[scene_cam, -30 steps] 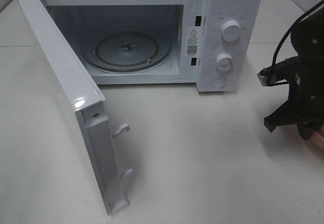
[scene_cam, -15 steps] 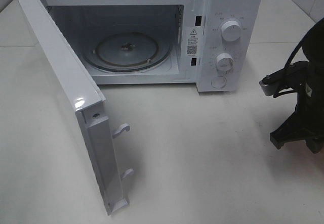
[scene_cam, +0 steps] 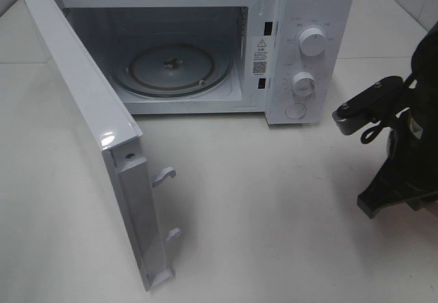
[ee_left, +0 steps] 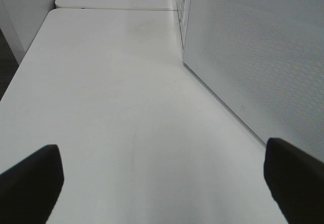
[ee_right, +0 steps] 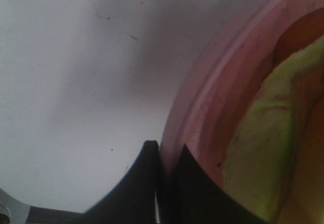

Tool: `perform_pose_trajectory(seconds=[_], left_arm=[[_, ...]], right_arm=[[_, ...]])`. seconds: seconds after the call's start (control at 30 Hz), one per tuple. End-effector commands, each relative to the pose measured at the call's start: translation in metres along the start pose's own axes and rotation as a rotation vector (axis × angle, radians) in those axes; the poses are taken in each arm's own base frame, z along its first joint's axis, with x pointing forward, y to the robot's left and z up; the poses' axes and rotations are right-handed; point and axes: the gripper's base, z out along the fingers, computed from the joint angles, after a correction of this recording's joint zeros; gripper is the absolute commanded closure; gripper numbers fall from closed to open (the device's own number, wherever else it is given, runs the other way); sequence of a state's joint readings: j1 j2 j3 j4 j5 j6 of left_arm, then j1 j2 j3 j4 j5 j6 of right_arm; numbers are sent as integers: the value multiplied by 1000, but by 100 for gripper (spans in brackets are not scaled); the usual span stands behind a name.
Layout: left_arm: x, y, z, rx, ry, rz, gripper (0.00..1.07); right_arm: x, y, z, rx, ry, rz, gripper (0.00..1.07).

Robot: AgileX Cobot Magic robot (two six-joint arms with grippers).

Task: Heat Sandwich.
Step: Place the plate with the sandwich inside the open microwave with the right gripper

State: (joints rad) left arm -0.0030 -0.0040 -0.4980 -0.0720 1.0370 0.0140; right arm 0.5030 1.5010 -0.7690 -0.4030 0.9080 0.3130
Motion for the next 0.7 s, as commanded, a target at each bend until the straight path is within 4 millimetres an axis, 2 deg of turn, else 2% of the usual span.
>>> perform_pose_trajectory(seconds=[0.03,0.47,0.7], left_arm=[[2,0,-3,0,-24,1,5],[2,0,-3,0,-24,1,5],[2,0,-3,0,-24,1,5]], right_arm=[[8,9,-9,25,-8,-56,107],[21,36,-36,35,-88,-201,107],[30,59,-45,44,-112,-332,107]])
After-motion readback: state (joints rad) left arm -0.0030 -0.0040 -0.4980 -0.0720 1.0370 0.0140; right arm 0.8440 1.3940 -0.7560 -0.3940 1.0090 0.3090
